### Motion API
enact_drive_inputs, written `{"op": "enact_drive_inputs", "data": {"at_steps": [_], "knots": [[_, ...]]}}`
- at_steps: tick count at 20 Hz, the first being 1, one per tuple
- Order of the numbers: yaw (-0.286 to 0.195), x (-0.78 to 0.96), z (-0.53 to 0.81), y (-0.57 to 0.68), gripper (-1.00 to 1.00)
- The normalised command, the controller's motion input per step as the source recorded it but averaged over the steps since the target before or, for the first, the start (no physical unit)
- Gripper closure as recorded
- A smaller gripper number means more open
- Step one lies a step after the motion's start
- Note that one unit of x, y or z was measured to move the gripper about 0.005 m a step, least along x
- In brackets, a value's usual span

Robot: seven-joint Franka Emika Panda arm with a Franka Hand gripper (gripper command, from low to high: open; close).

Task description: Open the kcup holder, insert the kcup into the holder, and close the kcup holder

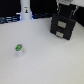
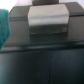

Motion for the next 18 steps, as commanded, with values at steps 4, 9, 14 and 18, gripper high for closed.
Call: {"op": "enact_drive_inputs", "data": {"at_steps": [4, 9, 14, 18], "knots": [[-0.050, -0.21, -0.45, 0.15, -1.00], [-0.012, -0.27, -0.45, 0.09, -1.00], [0.013, -0.33, -0.40, 0.04, -1.00], [0.010, -0.29, -0.29, 0.01, -1.00]]}}
